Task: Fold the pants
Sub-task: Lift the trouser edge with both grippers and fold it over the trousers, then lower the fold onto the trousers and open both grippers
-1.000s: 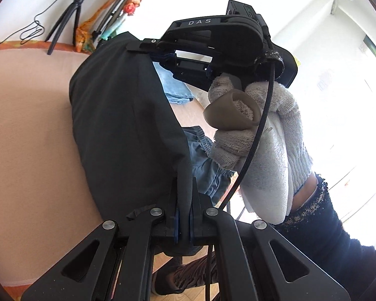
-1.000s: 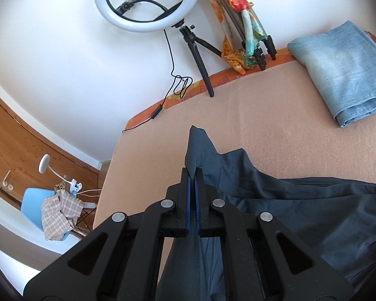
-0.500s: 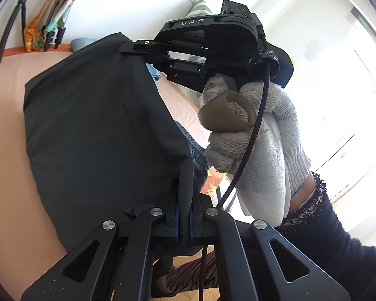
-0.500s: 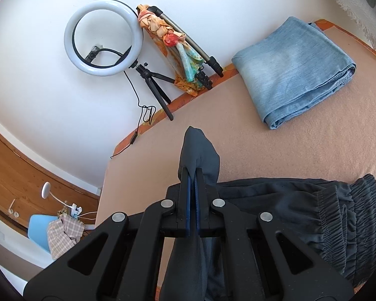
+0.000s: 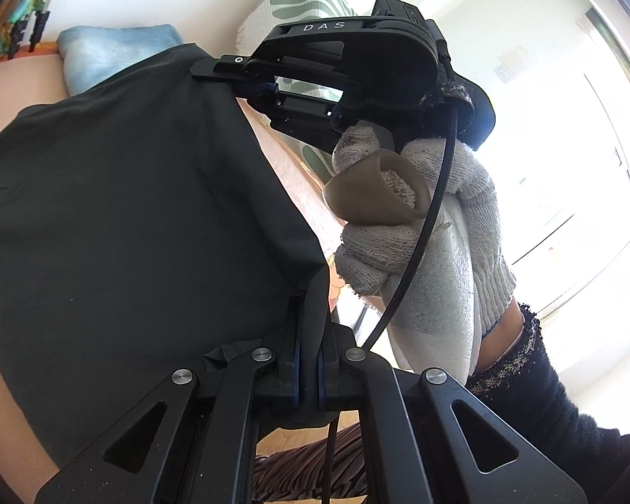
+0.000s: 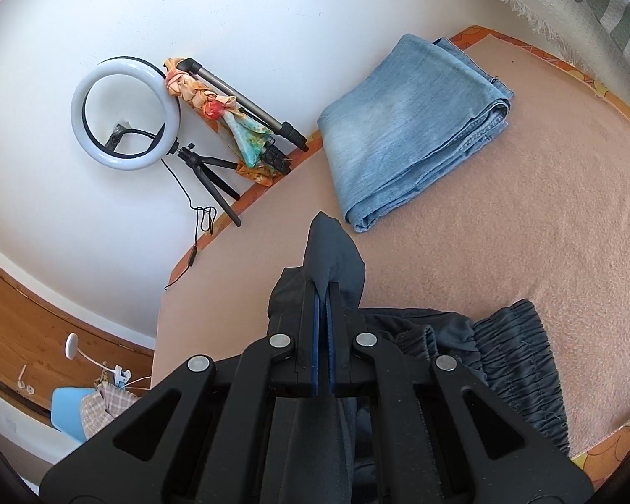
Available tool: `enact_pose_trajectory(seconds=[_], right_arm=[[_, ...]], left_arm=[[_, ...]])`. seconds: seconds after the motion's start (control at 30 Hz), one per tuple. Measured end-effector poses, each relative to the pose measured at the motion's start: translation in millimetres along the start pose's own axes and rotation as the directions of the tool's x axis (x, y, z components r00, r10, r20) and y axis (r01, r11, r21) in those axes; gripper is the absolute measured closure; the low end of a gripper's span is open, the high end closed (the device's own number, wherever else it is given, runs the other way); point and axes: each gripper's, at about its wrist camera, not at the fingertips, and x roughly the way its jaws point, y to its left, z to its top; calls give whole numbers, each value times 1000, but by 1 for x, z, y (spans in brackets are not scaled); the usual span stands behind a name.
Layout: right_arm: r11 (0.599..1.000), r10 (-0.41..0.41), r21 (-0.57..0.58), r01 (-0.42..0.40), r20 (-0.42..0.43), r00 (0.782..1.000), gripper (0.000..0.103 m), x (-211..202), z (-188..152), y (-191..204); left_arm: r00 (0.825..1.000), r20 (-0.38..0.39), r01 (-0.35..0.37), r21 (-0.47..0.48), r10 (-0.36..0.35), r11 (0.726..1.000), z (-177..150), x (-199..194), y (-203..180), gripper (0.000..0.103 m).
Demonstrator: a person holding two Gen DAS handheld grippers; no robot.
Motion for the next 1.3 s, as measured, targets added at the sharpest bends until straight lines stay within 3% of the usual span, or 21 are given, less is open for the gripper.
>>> enact_pose_trajectory(seconds=[0.47,0.7,0.8,0.93,1.1,1.17,1.3], right_arm=[[996,-50,76,50,-3,999,99,-15,8,-72],[993,-105,56,107,-32,994,99,-5,10,-89],[992,-105,71,108,-42,994,97,-4,13,-96],[989,-141,43,142,-28,990,96,-10,15,-92],[981,-193,40,192,9,981,86,-26,18,-89],[979,-198,50,196,35,980,77,-35,20,-88],[983,-183,30,182,52,982,72,-48,22,-78]], left_arm=[[996,-86,13,28,-10,1000,45,77,15,101],[994,-101,-29,24,31,999,54,96,5,101],[992,-112,-51,31,55,998,59,99,4,91],[989,-118,-81,67,89,994,63,103,-3,89],[986,-127,-96,71,104,993,67,106,-6,84],[987,-122,-98,77,107,992,70,104,-8,82],[988,-114,-98,93,108,991,76,101,-17,81]])
